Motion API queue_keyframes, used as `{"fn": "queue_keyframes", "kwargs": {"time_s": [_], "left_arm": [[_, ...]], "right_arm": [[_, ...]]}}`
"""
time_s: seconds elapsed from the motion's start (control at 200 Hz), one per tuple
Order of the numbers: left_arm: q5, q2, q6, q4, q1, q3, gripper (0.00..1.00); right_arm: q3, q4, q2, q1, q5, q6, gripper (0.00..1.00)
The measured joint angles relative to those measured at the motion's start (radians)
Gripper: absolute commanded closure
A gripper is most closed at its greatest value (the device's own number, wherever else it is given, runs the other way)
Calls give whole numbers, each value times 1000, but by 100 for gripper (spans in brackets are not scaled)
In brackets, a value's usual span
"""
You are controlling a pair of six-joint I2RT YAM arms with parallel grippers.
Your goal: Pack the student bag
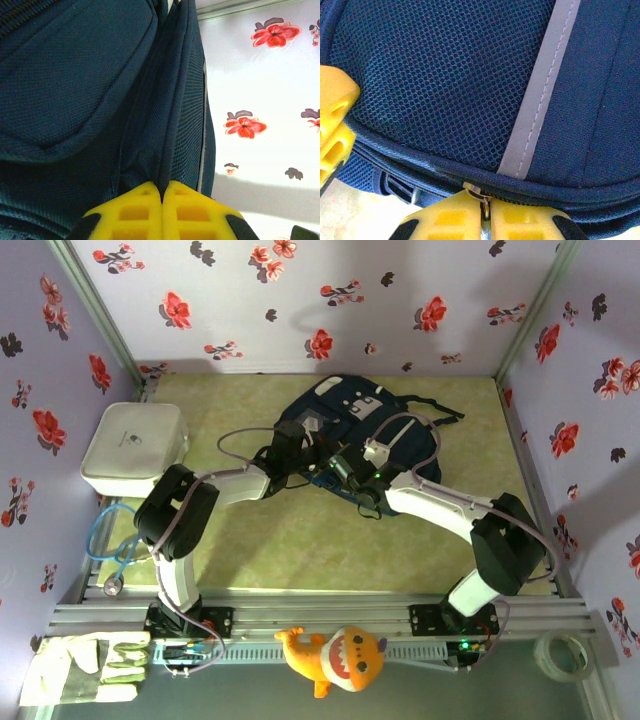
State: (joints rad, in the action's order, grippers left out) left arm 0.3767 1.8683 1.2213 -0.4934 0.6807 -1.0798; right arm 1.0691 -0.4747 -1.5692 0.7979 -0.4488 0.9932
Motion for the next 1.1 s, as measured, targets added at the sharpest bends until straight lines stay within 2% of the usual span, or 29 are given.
{"fn": "queue_keyframes", "kwargs": {"time_s": [0.41,0.665,0.78,0.93,1.095], "left_arm": [[15,0,-2,0,1,3,100],[39,0,-5,-4,2,12,100],[40,0,-5,-4,2,13,100],[41,0,-5,-4,2,14,100],[42,0,-6,0,0,14,100]], "right_arm": [[-146,10,163,-7,5,-6,99],[-222,1,261,-66,39,-6,100],[-225,-6,261,-96,69,-24,97],[-225,-6,258,-115,107,-87,84],[-213,-18,233,-132,174,-217,81]]}}
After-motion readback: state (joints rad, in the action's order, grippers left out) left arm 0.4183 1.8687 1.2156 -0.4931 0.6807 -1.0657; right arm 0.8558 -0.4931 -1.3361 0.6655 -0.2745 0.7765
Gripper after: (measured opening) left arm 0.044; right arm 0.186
